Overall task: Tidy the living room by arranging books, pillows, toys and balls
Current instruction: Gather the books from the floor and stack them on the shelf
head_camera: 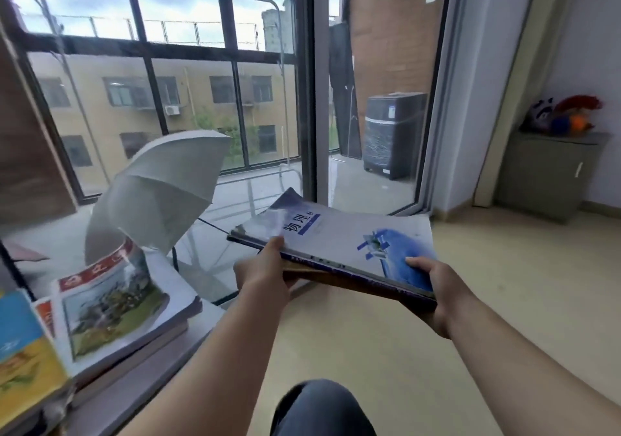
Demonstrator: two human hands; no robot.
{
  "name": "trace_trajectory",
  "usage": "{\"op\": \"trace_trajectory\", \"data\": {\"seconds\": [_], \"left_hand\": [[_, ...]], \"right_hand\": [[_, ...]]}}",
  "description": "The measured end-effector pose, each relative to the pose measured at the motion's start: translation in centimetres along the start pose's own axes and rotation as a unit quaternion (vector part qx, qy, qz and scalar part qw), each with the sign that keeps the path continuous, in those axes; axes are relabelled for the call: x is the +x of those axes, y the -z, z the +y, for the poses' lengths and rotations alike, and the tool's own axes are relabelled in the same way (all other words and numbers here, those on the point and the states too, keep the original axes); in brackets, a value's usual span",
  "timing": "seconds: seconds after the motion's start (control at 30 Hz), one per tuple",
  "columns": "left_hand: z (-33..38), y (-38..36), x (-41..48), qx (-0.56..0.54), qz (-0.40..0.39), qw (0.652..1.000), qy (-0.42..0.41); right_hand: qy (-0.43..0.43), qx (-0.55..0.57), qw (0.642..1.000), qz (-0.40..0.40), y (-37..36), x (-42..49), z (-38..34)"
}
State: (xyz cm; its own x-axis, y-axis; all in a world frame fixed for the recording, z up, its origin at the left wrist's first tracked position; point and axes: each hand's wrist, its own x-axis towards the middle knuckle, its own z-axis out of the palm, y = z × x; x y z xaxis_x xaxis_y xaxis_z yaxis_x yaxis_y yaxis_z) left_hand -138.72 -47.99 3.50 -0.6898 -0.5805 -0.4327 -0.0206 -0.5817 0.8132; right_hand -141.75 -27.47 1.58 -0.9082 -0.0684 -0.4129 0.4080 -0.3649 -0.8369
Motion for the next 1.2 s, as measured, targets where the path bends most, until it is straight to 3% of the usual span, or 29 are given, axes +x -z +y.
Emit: {"op": "trace_trajectory", "data": {"seconds": [0.3, 0.43, 0.5, 0.57, 0.63, 0.67, 0.7, 0.73, 0.77, 0.8, 0.83, 0.93, 1.1, 1.2], "left_hand": [[8.3, 9.9, -1.4, -0.097, 0.132, 0.982, -0.088], [12.3, 15.5, -0.9, -0.135, 0.202, 0.961, -0.133], [13.7, 17.6, -0.1, -0.166, 0.196, 0.956, -0.144], [14.5, 19.9, 1.1, -0.134, 0.186, 0.960, -0.162], [14.1, 22.5, 1.8, 0.058, 0.211, 0.957, -0.189], [13.2, 24.3, 2.2, 0.232, 0.228, 0.929, -0.175], [12.1, 26.7, 3.1, 0.427, 0.226, 0.864, -0.140], [11.0, 28.3, 3.3, 0.600, 0.204, 0.767, -0.098], [10.1, 29.6, 3.6, 0.707, 0.177, 0.681, -0.077], [9.7, 30.0, 3.5, 0.759, 0.158, 0.628, -0.067], [9.7, 29.9, 3.5, 0.774, 0.151, 0.611, -0.068], [10.4, 28.5, 4.2, 0.775, 0.159, 0.606, -0.082], [10.6, 28.7, 5.8, 0.769, 0.160, 0.608, -0.110], [10.5, 28.1, 6.7, 0.771, 0.181, 0.596, -0.133]], "right_hand": [[-0.002, -0.057, 0.984, -0.169, -12.5, -1.3, 2.5], [-0.014, -0.043, 0.973, -0.228, -19.1, -3.1, 5.8], [-0.026, -0.017, 0.972, -0.235, -21.9, -4.2, 7.4], [-0.054, 0.009, 0.973, -0.225, -24.7, -5.2, 9.8], [-0.087, 0.008, 0.978, -0.188, -26.9, -5.7, 13.1], [-0.109, 0.001, 0.981, -0.162, -27.6, -5.8, 14.9], [-0.128, -0.006, 0.983, -0.134, -28.3, -6.0, 16.7], [-0.146, -0.006, 0.984, -0.105, -28.3, -5.9, 18.0], [-0.156, -0.001, 0.985, -0.077, -28.5, -5.8, 19.1], [-0.161, 0.001, 0.986, -0.048, -28.7, -5.7, 19.5], [-0.160, 0.002, 0.987, -0.024, -28.9, -5.7, 19.9], [-0.140, 0.006, 0.990, 0.026, -30.0, -4.6, 19.8], [-0.105, -0.090, 0.990, 0.000, -30.9, -3.5, 21.1], [-0.138, -0.130, 0.979, -0.077, -31.2, -3.8, 22.5]]}}
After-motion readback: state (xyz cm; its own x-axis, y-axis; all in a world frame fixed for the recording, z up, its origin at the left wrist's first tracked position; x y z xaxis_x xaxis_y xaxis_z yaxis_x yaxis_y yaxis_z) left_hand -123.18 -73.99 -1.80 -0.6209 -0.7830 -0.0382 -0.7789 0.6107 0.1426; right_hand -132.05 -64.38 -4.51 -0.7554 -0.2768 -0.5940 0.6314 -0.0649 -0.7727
